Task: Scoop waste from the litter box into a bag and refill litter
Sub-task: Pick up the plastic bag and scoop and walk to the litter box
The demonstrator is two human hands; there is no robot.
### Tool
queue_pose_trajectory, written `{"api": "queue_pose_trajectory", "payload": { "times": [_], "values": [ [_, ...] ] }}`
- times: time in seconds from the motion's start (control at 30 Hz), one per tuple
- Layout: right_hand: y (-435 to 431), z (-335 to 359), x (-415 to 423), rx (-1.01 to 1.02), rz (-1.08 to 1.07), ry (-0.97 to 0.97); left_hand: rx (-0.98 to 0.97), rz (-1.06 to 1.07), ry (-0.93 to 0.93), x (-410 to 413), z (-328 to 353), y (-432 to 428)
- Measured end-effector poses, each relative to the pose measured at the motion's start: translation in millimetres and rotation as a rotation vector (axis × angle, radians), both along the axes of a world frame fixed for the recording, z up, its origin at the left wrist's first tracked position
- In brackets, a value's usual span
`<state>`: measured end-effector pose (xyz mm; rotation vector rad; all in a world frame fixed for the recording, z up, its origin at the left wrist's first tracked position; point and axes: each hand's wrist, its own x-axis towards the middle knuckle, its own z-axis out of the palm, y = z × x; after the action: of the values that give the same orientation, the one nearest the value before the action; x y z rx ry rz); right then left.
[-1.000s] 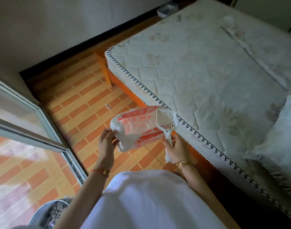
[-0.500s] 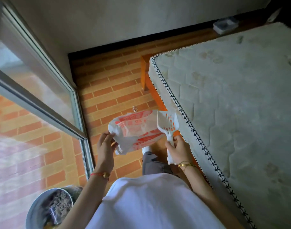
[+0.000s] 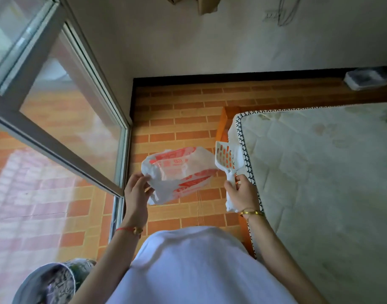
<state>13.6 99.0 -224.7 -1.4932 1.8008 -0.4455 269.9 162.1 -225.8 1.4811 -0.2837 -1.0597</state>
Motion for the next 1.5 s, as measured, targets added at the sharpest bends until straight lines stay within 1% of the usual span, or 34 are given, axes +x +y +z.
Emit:
{"api": "queue_pose_trajectory", "payload": {
  "times": [0.17, 0.33, 0.67, 0.87, 1.07, 1.3, 1.5],
  "values": [
    [-54, -5, 6, 0.014, 0.072, 0.011, -0.015, 0.016, -0.003, 1, 0, -49],
    [-113, -12, 19, 0.030, 0.063, -0.008, -0.002, 0.054, 0.029, 13, -11, -112],
    [-266, -21, 66, 0.029, 0.072, 0.027, -0.014, 0.014, 0.021, 60, -17, -274],
    [-384, -17, 100, 0.018, 0.011, 0.000, -0.018, -0.001, -0.009, 99, -5, -390],
    [-465, -17, 122, 0.002, -0.036, -0.039, -0.040, -0.056, -0.049, 114, 10, -482],
    [-552, -19, 127, 0.031, -0.045, -0.048, -0.011, -0.075, -0.036, 116, 11, -582],
    [-652, -23, 116, 0.030, -0.100, -0.054, -0.004, -0.069, -0.043, 109, 12, -689]
  ]
}}
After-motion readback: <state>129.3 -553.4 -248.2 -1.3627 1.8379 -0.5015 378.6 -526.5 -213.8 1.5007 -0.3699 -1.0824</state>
